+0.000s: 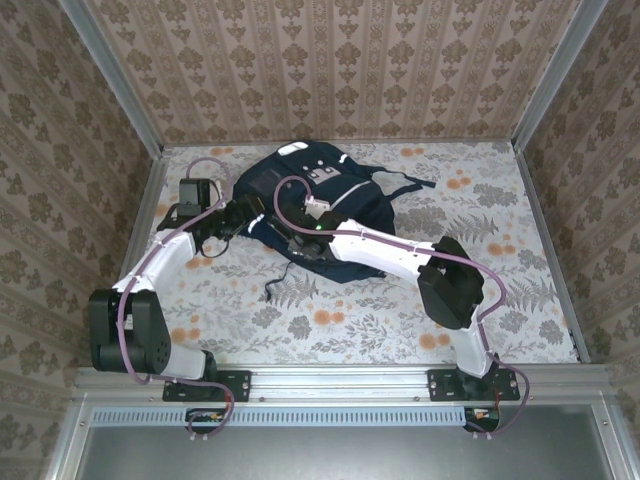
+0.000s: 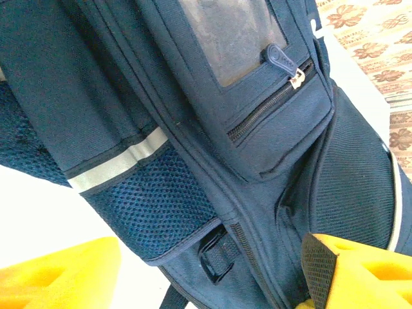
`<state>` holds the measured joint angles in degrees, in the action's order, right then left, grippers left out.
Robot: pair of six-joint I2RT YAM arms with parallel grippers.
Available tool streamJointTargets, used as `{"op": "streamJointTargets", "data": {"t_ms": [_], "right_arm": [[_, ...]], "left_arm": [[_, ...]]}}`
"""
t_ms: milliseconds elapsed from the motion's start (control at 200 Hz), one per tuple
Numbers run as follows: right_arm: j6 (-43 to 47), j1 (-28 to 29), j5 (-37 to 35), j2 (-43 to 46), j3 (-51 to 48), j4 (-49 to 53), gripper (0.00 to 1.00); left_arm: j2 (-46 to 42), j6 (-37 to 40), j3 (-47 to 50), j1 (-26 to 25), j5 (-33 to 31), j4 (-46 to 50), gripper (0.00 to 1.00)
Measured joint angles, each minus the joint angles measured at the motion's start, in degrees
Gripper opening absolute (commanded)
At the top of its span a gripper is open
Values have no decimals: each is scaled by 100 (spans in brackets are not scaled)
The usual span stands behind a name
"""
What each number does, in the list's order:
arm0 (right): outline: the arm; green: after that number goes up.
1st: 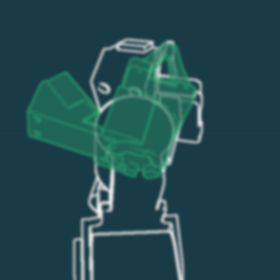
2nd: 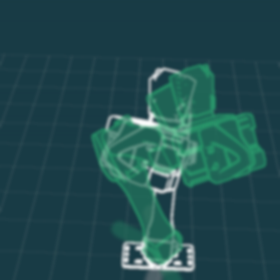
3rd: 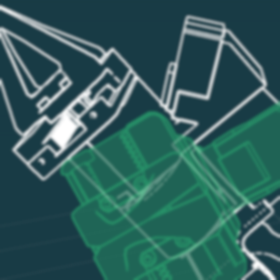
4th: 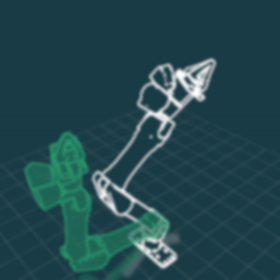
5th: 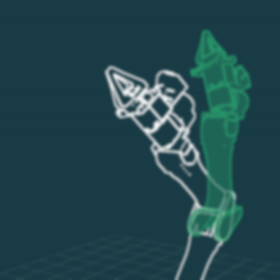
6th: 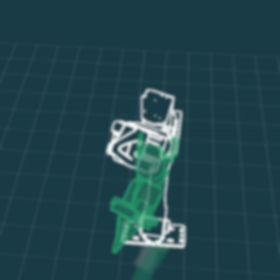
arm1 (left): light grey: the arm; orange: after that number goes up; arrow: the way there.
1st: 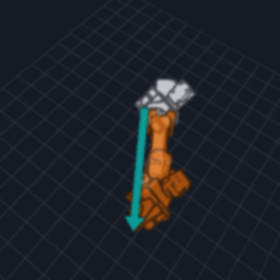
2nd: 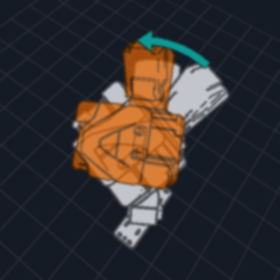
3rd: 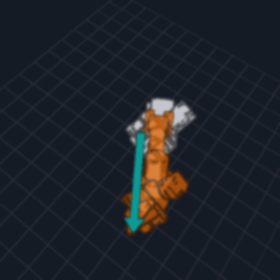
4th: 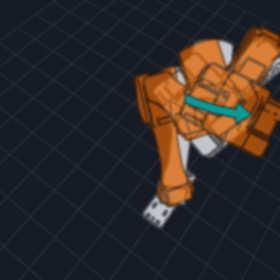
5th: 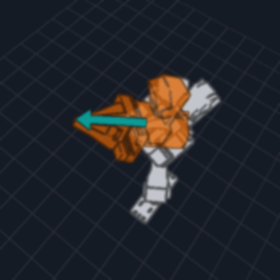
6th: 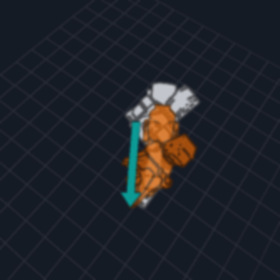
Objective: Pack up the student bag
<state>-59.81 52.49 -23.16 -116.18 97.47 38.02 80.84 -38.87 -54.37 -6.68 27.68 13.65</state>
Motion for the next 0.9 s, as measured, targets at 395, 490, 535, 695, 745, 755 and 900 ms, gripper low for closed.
{"op": "streamJointTargets", "data": {"t_ms": [395,490,535,695,745,755,900], "right_arm": [[55,-50,-153,-48,85,22,4],[208,-59,-127,-46,76,-11,0],[315,-68,-79,-35,48,-55,0],[872,-197,407,260,-444,-535,0],[1036,-254,605,378,-601,-693,0],[1069,-269,647,407,-629,-723,0],[1432,-396,1145,632,-866,-986,0]], "left_arm": [[155,-389,2,-197,463,-476,74],[256,-542,4,-297,601,-686,72],[304,-612,4,-350,649,-778,71],[507,-872,7,-584,894,-1163,65],[588,-946,7,-658,964,-1300,62],[616,-975,7,-673,975,-1325,62],[946,-1145,-2,-861,1134,-1613,58]]}}
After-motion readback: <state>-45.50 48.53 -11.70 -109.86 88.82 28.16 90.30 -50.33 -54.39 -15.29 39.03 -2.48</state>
